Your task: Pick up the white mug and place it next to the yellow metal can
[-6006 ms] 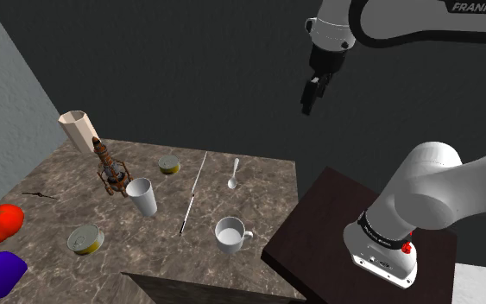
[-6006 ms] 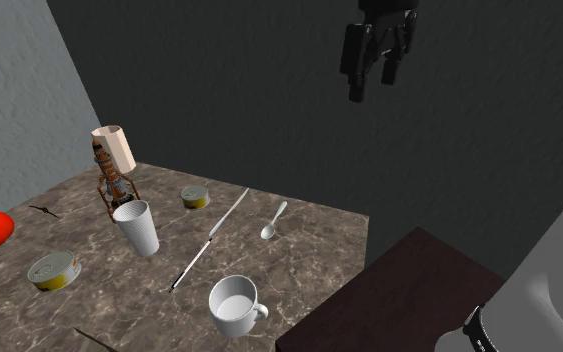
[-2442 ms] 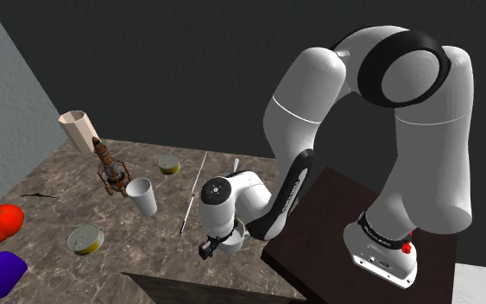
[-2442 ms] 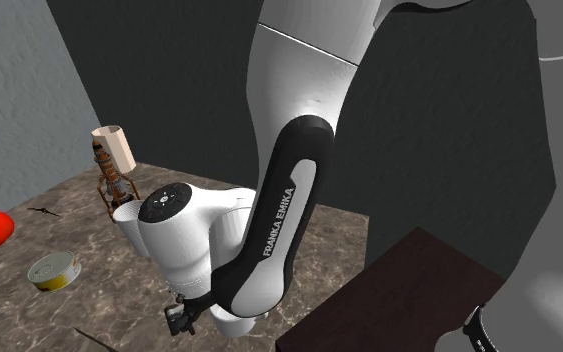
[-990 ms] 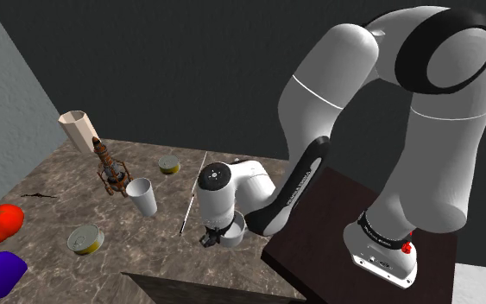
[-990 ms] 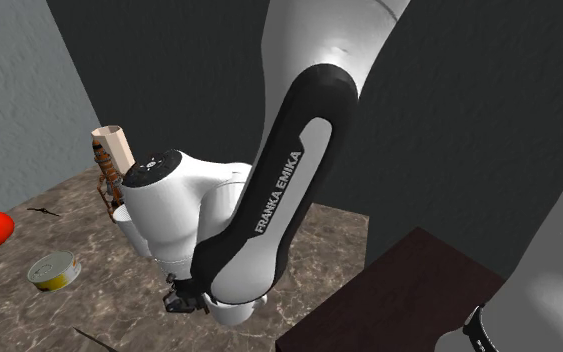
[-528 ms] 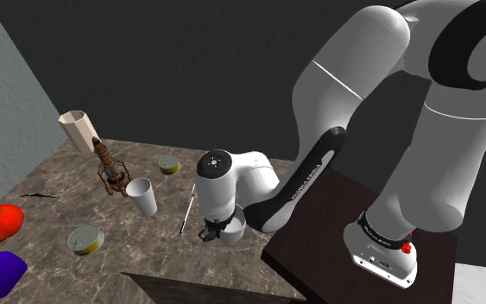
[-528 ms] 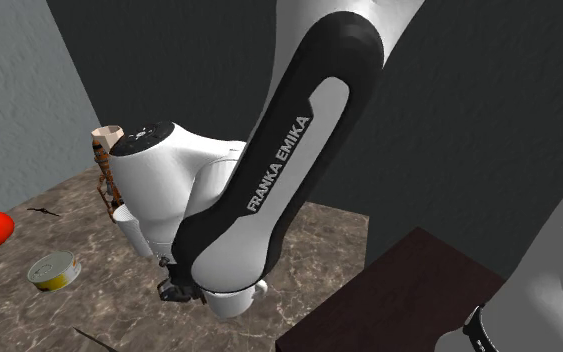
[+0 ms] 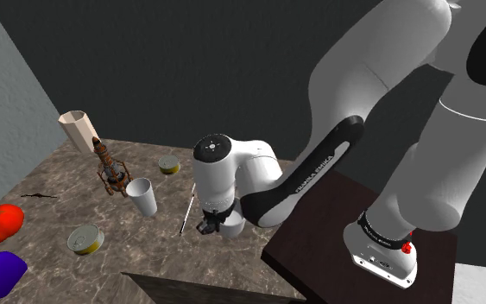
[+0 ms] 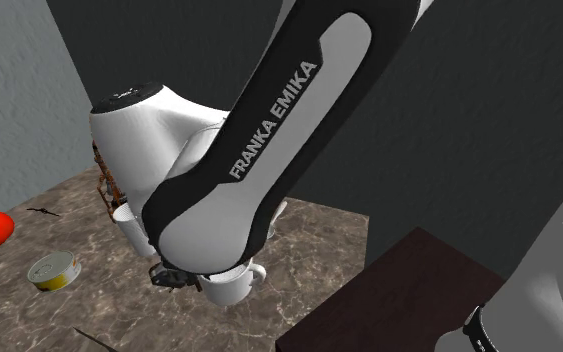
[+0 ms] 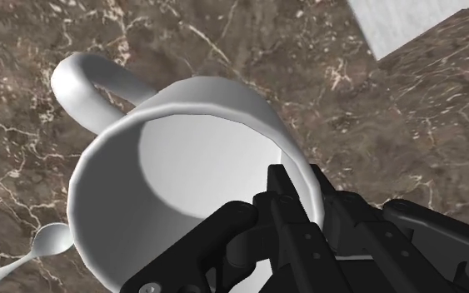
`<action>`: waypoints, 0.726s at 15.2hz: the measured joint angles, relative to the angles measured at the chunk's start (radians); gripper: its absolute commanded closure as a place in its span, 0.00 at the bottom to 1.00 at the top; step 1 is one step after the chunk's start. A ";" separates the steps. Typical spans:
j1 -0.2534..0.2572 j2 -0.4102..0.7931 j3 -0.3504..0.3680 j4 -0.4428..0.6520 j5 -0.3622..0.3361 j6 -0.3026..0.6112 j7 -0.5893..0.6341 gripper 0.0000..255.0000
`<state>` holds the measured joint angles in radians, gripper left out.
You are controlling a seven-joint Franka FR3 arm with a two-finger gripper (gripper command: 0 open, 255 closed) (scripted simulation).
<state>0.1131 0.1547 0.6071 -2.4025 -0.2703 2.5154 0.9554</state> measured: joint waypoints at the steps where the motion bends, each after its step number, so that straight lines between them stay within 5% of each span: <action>1: -0.004 -0.016 0.006 0.000 0.019 -0.012 -0.013 1.00; 4: -0.006 -0.029 0.014 0.022 0.041 -0.043 -0.030 1.00; 11: 0.075 0.208 -0.035 0.336 -0.097 -0.172 0.056 1.00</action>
<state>0.1879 0.3632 0.5720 -2.0662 -0.3678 2.3430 1.0115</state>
